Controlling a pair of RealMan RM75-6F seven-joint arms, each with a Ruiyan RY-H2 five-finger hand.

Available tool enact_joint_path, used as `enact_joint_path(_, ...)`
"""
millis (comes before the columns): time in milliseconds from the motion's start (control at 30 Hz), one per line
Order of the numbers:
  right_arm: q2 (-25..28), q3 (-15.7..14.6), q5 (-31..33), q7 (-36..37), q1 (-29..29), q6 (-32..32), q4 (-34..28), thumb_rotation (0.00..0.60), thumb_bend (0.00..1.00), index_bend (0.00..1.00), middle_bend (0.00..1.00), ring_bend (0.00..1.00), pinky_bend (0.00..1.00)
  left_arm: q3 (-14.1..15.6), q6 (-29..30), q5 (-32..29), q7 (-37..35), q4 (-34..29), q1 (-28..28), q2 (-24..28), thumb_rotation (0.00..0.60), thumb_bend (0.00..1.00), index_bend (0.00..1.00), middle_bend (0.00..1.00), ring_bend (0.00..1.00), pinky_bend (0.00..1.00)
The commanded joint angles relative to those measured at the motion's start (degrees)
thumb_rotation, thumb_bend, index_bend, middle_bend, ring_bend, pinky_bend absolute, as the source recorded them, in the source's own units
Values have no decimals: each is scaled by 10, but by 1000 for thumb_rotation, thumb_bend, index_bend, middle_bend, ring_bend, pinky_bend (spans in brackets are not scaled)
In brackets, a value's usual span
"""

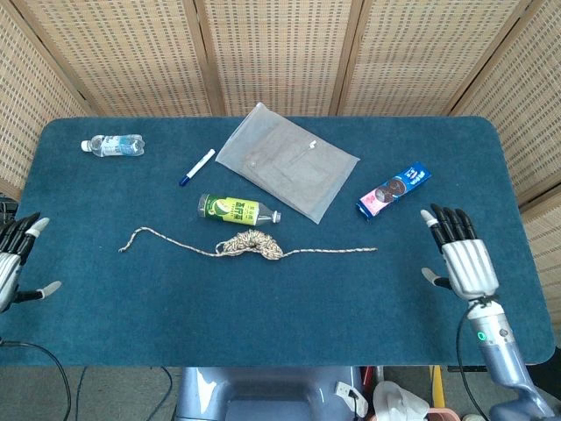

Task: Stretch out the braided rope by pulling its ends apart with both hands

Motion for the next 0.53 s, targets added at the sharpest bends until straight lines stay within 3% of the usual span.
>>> enact_joint_path(33, 21, -25, -48, 31, -53, 66, 16, 600, 0, 0, 0, 0, 0, 7, 39, -2, -13, -8, 40, 4, 600, 0, 0, 0, 0, 0)
enact_joint_path(233, 21, -41, -84, 36, -86, 106, 31, 600, 0, 0, 0, 0, 0, 15, 67, 15, -16, -12, 68, 4, 600, 0, 0, 0, 0, 0)
enact_joint_path(533, 40, -44, -93, -32, -116, 113, -40, 600, 0, 0, 0, 0, 0, 11, 74, 23, 30, -50, 87, 3, 600, 0, 0, 0, 0, 0)
